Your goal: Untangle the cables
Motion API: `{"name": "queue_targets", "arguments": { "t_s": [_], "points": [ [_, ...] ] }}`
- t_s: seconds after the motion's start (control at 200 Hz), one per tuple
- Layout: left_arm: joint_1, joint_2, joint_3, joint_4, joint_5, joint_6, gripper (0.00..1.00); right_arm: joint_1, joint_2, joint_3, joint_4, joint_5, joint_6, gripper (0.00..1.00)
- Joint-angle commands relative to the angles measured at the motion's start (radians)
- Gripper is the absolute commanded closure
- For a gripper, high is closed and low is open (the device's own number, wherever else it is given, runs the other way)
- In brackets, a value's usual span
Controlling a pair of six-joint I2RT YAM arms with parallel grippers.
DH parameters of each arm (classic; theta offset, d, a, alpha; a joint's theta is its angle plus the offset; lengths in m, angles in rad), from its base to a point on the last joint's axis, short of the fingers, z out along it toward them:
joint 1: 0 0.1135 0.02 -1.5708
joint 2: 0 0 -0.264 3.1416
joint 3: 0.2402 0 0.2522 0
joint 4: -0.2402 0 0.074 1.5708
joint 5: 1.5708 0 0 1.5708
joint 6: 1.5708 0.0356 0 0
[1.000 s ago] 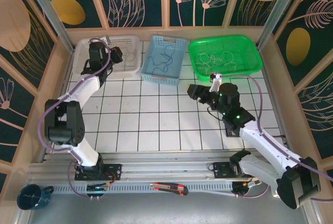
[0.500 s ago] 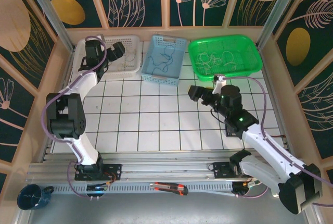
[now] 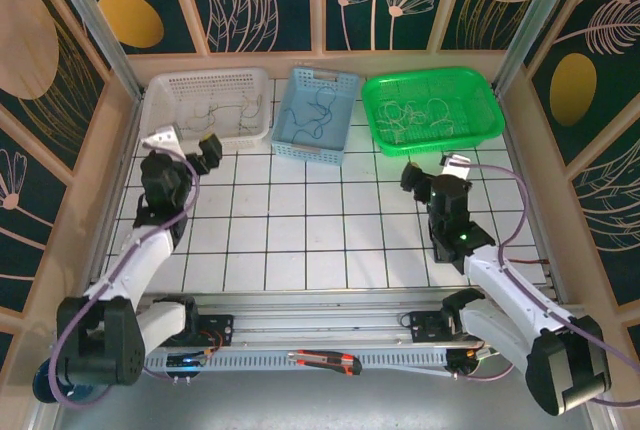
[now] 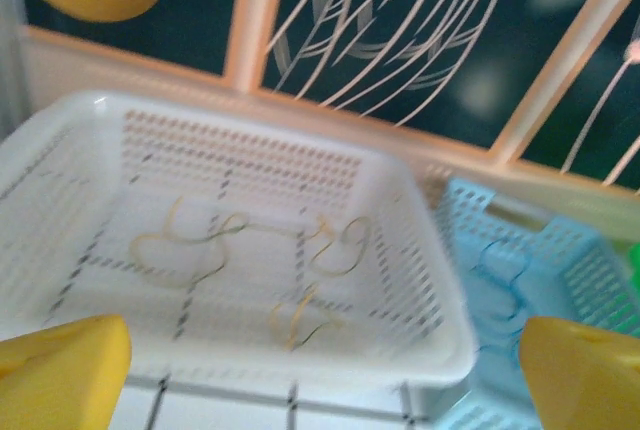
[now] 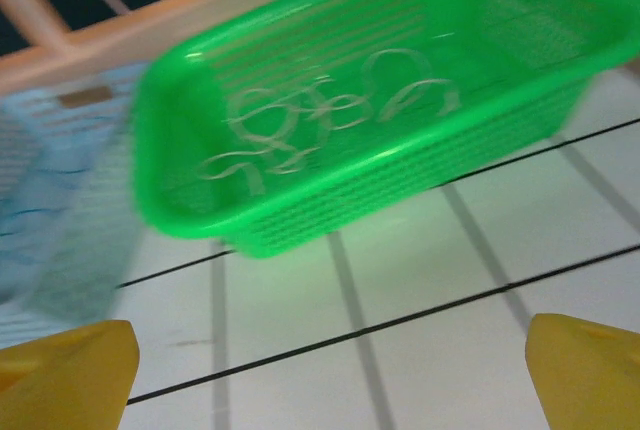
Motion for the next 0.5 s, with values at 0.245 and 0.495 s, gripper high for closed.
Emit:
{"name": "queue_targets", "arguments": {
  "t_s": [0.245, 0.495],
  "points": [
    [0.005, 0.202, -0.326, 0.686, -0.231, 0.175, 0.01, -0.21, 0.236, -0.17, 0.626, 0.001, -0.267, 0.01],
    [0.006, 0.465, -0.358, 0.994, -0.187, 0.201, 0.01, -0.286, 0.59, -0.244, 1.156, -0.221, -0.338, 0.01]
  ]
}}
